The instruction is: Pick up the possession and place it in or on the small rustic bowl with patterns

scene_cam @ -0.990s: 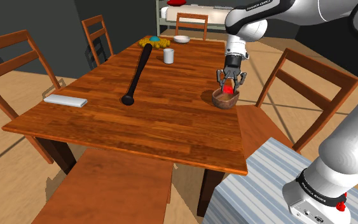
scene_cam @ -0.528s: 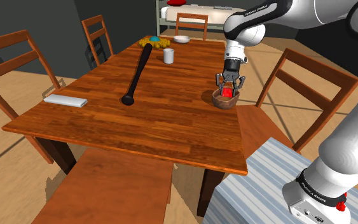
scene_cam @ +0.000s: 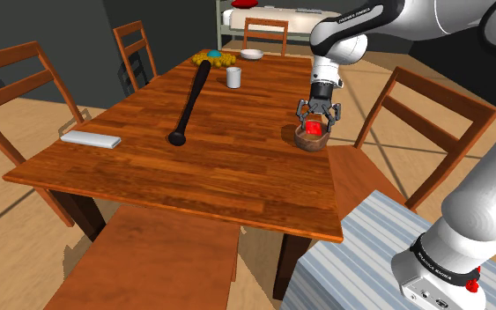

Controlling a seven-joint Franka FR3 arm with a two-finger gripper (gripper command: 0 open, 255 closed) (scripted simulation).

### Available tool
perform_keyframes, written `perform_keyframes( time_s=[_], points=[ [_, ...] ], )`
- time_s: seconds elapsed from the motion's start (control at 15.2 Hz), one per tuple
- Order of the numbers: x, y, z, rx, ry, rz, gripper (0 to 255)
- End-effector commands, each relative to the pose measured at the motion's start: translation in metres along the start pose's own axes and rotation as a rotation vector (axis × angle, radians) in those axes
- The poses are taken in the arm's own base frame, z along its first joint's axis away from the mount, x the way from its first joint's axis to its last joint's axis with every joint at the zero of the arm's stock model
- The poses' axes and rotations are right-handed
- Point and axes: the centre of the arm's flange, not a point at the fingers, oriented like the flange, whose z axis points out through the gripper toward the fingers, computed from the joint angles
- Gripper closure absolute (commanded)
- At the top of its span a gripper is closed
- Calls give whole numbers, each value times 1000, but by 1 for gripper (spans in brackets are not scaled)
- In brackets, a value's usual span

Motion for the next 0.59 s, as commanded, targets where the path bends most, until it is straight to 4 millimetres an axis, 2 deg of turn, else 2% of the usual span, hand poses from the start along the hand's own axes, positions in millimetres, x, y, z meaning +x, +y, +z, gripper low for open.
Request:
perform_keyframes(
  time_s=[0.0,0.07,0.33,0.53],
  points=[
    [0,0,0,0,0,0,0],
    [0,0,1,0,0,0,0],
    [0,0,-49,0,0,0,0],
    [0,0,-49,0,0,0,0]
  ],
)
